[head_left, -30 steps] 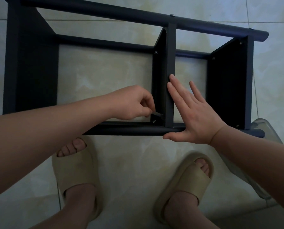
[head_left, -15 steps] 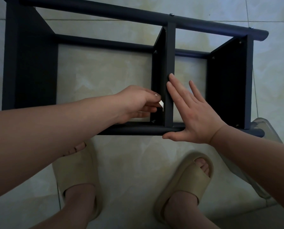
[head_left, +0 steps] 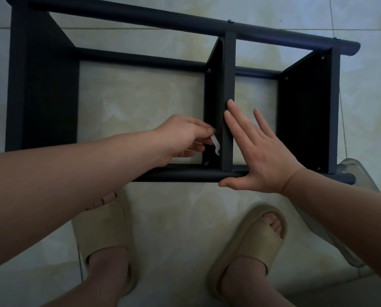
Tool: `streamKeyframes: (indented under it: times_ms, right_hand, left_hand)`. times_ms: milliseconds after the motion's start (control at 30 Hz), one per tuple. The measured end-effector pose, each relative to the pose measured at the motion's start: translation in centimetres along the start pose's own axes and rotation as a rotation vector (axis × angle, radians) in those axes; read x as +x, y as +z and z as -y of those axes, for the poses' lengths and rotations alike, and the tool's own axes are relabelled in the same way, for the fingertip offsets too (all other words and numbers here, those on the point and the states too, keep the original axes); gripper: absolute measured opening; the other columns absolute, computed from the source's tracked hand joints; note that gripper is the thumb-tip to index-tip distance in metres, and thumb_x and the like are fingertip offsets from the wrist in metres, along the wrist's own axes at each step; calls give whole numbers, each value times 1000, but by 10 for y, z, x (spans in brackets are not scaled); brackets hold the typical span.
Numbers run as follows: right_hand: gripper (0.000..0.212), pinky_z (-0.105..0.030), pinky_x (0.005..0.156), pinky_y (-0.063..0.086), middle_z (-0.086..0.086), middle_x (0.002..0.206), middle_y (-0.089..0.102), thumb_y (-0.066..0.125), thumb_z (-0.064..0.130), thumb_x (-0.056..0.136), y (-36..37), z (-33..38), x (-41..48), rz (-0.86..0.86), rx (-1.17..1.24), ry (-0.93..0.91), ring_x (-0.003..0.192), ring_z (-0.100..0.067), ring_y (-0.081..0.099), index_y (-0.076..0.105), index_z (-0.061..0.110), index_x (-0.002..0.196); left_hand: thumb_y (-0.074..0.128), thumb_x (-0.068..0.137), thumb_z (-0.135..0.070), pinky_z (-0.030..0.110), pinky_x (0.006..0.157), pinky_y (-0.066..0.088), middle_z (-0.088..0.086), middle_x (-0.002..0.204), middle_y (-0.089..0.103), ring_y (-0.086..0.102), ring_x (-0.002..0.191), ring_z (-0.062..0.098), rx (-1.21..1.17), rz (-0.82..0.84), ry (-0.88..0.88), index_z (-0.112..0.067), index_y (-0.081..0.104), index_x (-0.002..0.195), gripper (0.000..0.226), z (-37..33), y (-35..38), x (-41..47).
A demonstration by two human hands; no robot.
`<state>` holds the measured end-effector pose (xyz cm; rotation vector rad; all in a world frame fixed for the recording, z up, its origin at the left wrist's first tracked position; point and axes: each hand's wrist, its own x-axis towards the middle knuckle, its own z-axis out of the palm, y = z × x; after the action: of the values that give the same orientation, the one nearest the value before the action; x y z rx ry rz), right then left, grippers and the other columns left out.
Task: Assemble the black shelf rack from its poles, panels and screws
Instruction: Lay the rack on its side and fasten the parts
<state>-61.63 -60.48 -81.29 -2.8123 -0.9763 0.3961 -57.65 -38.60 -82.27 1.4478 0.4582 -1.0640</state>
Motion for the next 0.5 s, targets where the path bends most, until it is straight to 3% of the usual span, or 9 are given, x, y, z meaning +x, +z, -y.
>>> streamKeyframes:
  times_ms: [500]
  right_hand:
    - [124,-57,126,9,-19,169,-1,45,86,82,0,0,0,6,-3,2,158,-27,4,6,-2,160]
  left_hand:
    - [67,95,-24,20,64,47,-5,76,75,65,66,4,11,80,-12,-15,70,89,11,-1,5,3]
